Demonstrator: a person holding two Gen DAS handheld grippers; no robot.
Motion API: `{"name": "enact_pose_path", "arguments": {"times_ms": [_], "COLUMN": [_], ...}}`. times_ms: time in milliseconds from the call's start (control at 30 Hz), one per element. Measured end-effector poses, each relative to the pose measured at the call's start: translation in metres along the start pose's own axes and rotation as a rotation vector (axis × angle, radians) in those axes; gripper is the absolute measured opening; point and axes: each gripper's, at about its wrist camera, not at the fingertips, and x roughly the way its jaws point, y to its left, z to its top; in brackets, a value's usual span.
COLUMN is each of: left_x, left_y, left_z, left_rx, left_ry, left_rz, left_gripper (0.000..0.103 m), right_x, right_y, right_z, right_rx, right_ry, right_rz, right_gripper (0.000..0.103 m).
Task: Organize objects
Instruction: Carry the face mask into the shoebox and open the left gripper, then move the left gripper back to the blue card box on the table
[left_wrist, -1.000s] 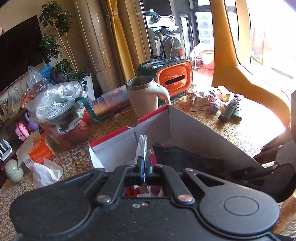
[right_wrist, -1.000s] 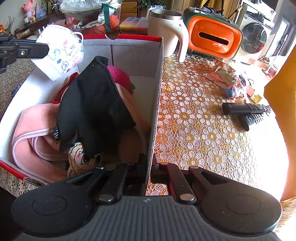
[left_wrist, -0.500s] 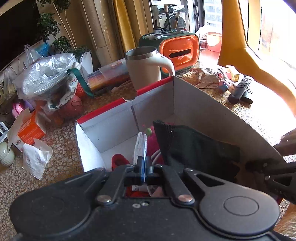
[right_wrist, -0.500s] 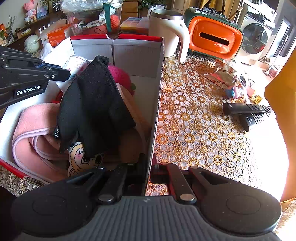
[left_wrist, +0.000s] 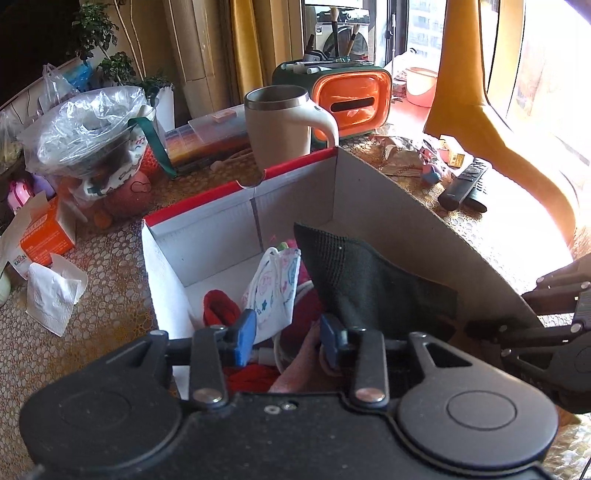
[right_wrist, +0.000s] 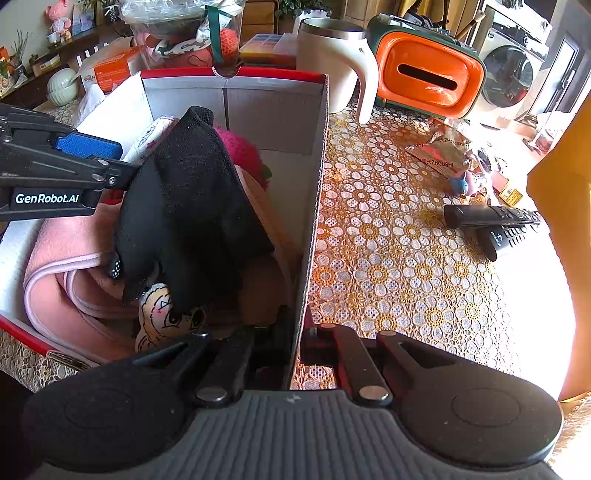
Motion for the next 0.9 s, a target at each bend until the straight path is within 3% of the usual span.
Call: {"name": "enact_pose_path", "arguments": {"times_ms": [533,700,900], "left_x": [-0.066,-0.086,-0.103], "left_y": [0.015,0.034,0.067], "left_z": [-0.014,-0.021,-0.033], "left_rx": [-0.059,-0.097,-0.152], "left_ry": [-0.104,-0.135,-0.155], "left_rz": [-0.075,-0.053,-0.003], "left_gripper": [0.061,0.069,0.088], "right_x": [-0.001,-0.001,-0.001], "right_y": [0.0,0.001,0.001], "right_z": [-0.001,-0.001,-0.001], "right_rx": [-0.002,-0.004,-0.005], "right_ry": [0.0,0.002,0.004], "right_rz": [-0.004,-0.008,-0.009], "right_gripper": [0.004,0.004,0.004]}}
